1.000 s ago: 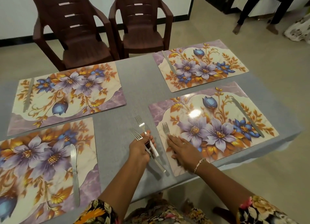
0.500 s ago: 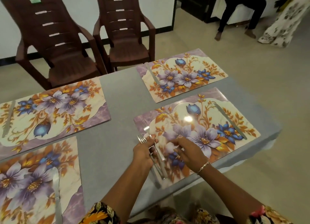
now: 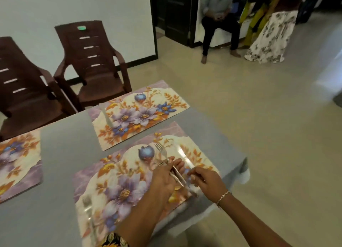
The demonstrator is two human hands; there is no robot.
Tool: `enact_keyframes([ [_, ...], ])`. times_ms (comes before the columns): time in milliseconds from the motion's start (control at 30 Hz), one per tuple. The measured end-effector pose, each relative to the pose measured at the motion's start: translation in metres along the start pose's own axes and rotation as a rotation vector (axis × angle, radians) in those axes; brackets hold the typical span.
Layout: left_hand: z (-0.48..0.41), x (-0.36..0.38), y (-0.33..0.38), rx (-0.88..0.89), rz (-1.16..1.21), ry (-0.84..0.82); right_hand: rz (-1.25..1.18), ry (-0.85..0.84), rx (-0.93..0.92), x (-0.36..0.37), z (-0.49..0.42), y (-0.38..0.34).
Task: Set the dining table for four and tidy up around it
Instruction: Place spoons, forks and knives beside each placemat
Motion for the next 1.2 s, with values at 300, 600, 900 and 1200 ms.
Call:
enact_keyframes([
  [300,-0.039,0.12,-0.066,0.022,-0.133,-0.03,-0.217,0.088,0.128,-0.098,-0.002,0.085],
  [600,-0.113,0.221,-0.086,0.066,-0.029,-0.107,-0.451,0.139,0.22,-0.163,-0.07,0.16],
  [900,-0.171,0.284,-0.073,0.135,0.033,0.005,-0.341,0.027,0.166,-0.203,-0.162,0.209],
  [1200,-0.217,0.322,-0.052,0.288,0.155,0.118,-0.382,-0.195,0.053,-0.222,-0.247,0.232],
])
Point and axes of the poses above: each hand's wrist, its own z-axis away from the middle knuckle, its own x-axis out of the palm, y = z × x, the point moved 5 cm from there along -z, towards the middle knuckle, and after that the axes turned 5 degrees about -x, right-handed, at the moved point
